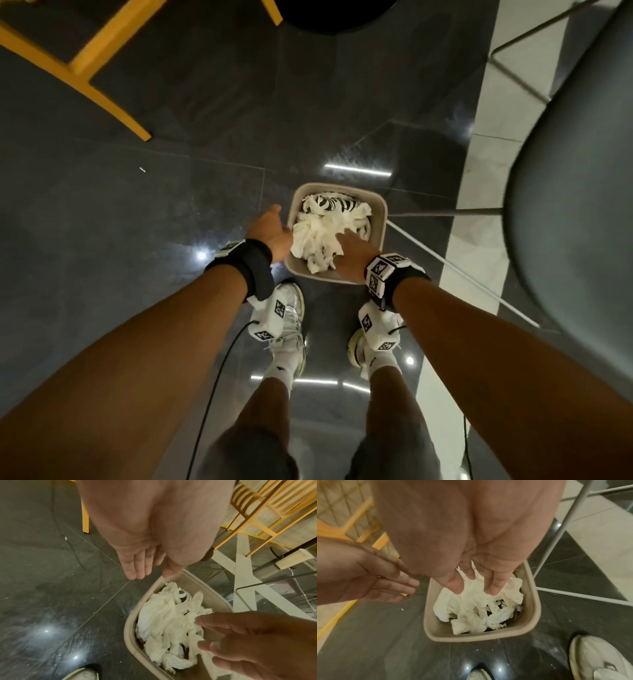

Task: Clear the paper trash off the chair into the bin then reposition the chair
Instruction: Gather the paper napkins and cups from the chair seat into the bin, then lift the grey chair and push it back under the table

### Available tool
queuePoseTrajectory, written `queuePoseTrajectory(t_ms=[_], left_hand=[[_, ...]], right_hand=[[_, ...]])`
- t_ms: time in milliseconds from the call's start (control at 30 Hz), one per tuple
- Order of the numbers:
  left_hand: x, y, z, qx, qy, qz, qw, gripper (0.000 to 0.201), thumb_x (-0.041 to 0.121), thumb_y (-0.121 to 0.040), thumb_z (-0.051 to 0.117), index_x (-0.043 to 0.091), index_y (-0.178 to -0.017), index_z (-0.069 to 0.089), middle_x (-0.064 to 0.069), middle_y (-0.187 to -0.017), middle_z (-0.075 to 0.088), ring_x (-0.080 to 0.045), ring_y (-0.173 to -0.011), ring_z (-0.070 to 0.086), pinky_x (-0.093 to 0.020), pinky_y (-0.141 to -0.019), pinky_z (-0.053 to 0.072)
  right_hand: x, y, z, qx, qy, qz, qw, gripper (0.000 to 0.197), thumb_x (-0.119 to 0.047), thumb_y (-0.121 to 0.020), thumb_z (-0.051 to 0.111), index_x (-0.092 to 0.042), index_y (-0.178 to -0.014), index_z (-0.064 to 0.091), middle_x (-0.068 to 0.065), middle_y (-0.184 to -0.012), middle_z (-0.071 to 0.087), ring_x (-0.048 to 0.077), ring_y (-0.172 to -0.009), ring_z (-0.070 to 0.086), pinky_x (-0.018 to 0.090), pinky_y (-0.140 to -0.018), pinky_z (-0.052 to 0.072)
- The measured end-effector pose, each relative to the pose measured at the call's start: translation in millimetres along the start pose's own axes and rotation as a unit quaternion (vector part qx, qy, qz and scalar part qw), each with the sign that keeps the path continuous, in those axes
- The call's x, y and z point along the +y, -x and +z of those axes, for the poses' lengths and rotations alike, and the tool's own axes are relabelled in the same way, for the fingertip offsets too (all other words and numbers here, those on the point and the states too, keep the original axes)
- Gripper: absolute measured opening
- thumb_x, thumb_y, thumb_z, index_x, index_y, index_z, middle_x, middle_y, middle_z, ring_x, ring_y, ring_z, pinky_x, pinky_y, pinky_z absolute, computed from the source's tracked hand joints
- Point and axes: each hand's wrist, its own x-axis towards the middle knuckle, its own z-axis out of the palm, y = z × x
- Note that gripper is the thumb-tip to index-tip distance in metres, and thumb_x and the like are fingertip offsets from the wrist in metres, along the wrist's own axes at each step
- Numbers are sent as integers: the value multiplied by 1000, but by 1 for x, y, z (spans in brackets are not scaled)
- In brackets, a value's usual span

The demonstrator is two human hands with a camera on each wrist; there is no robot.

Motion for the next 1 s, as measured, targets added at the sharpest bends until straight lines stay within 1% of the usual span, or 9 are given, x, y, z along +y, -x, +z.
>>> queuePoseTrajectory(t_ms=[133, 233, 300, 433, 567, 700, 800, 867, 1000], left_hand=[[25, 72, -28, -7, -34, 32, 999, 51, 13, -97, 50, 10, -148, 40, -11, -143, 54, -29, -131, 52, -31, -105, 40], [35, 140, -49, -43, -87, 71, 993, 33, 12, -98, 49, 10, -129, 56, -10, -123, 66, -26, -108, 62, -29, -86, 46], [32, 182, -62, -66, -123, 88, 986, 29, 11, -99, 47, 8, -126, 58, -11, -115, 66, -22, -96, 60, -29, -79, 45], [-3, 251, -91, -82, -211, 104, 969, 25, 8, -97, 48, 3, -118, 62, -15, -116, 66, -29, -106, 62, -33, -90, 46], [-54, 301, -119, -99, -273, 72, 954, 15, 4, -93, 53, 8, -97, 66, -22, -102, 67, -39, -104, 65, -36, -79, 47], [-102, 325, -139, -107, -319, 73, 939, 26, 6, -89, 58, 23, -69, 52, -25, -96, 69, -39, -94, 67, -44, -83, 52], [-115, 337, -145, -101, -324, 59, 939, 25, 2, -93, 57, 19, -75, 56, -19, -87, 63, -27, -87, 62, -48, -84, 52], [-117, 334, -142, -97, -306, 47, 946, 13, -3, -93, 57, 9, -93, 61, -28, -104, 65, -37, -104, 65, -54, -94, 50], [-102, 321, -117, -93, -311, 68, 943, 23, 7, -92, 62, 8, -116, 59, -23, -111, 67, -42, -105, 65, -54, -94, 54]], right_hand=[[-5, 78, -6, 37, -109, 26, 993, 55, -23, -99, 48, -17, -153, 37, 11, -159, 37, 32, -145, 37, 37, -117, 32], [3, 153, 1, 35, -180, 16, 983, 37, -26, -99, 45, -20, -134, 56, 5, -130, 60, 28, -116, 59, 37, -99, 48], [22, 207, 18, 44, -231, 51, 971, 41, -32, -98, 48, -22, -137, 54, 7, -133, 61, 28, -119, 60, 40, -104, 48], [66, 329, 89, 57, -286, 130, 948, 68, -62, -75, 46, -28, -133, 53, 2, -126, 67, 22, -111, 67, 30, -95, 51], [115, 440, 206, 99, -378, 265, 882, 32, -38, -85, 64, -23, -114, 64, 6, -100, 76, 25, -88, 73, 40, -88, 56], [124, 508, 318, 57, -450, 330, 828, 8, -21, -93, 60, -18, -99, 62, 13, -97, 71, 39, -98, 69, 45, -90, 56], [98, 543, 367, 40, -491, 326, 807, 21, -16, -98, 53, -5, -92, 71, 14, -88, 76, 32, -86, 73, 32, -72, 53], [82, 558, 389, 45, -521, 306, 796, 24, -13, -98, 52, -3, -91, 73, 10, -83, 77, 20, -71, 72, 21, -58, 49], [72, 570, 422, 92, -584, 301, 748, 30, -19, -98, 49, -15, -88, 77, 2, -80, 78, 14, -74, 73, 22, -66, 49]])
